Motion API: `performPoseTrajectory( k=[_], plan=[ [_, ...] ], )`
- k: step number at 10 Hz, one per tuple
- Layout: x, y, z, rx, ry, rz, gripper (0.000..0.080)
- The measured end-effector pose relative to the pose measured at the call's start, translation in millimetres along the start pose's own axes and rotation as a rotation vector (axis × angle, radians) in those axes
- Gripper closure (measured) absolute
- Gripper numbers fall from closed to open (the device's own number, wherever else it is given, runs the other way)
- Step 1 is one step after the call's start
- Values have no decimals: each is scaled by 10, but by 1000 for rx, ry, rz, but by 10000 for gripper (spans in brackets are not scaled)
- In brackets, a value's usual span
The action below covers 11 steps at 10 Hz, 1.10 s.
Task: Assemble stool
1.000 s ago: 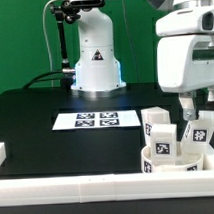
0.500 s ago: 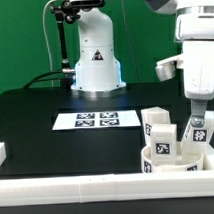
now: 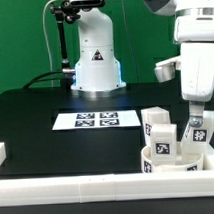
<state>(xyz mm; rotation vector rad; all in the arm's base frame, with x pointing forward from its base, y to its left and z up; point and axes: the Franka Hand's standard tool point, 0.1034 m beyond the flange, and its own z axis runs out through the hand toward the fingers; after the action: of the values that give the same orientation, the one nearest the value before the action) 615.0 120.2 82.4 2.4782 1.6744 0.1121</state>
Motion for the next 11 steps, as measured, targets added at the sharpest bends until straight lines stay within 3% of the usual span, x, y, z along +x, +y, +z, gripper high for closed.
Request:
performPoseTrajectory(
  k=[2,7,11],
  plan=[
    [-5,5,0,2,0,39,450],
    [-60,93,-18,78,-16,557,456],
    [-68,92,-12,84,-23,847,456]
  ],
)
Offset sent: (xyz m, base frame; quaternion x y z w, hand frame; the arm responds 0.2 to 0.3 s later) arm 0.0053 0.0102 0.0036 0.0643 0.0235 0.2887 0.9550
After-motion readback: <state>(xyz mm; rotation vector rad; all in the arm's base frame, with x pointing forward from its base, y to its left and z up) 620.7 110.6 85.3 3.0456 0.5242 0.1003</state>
